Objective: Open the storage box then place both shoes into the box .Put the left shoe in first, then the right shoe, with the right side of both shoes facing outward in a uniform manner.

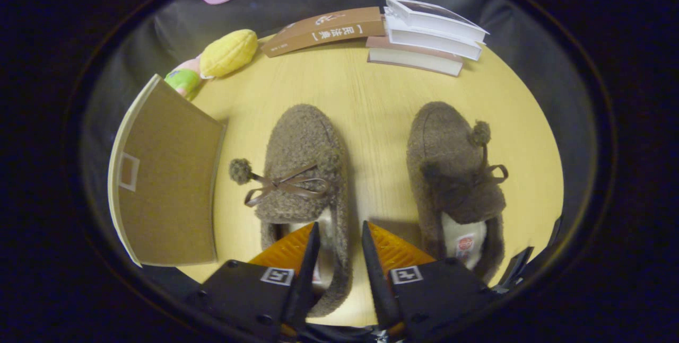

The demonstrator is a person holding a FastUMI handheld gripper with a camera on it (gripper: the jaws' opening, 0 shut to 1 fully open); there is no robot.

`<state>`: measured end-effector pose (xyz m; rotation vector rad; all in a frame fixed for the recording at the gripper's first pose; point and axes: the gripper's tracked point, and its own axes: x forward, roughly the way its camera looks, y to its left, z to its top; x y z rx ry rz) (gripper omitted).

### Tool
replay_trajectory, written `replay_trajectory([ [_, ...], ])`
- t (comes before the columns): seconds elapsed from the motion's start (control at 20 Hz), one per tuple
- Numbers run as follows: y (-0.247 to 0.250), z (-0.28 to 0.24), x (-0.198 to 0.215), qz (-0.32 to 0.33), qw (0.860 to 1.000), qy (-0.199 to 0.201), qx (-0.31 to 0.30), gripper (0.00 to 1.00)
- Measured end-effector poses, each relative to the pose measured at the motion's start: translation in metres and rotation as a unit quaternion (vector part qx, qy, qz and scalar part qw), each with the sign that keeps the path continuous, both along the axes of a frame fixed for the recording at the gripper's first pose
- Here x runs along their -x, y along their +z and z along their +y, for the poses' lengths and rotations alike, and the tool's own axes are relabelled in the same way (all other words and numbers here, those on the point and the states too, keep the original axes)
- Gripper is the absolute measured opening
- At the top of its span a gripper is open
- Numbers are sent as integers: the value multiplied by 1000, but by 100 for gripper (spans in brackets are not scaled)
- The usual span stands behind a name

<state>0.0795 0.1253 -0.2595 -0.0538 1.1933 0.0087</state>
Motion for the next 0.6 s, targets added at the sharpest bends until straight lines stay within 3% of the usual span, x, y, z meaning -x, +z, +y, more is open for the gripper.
replay_trajectory([
  [0.1, -2, -2, 2, 3, 1000, 7, 19, 29],
  [0.25, -1, -3, 4, 12, 999, 1, 33, 22],
  [0.3, -1, -3, 5, 17, 999, -9, 31, 11],
  [0.45, -3, -4, 6, 31, 998, -43, 16, 7],
  [0.6, 0, -4, 4, 16, 999, -48, 10, 4],
])
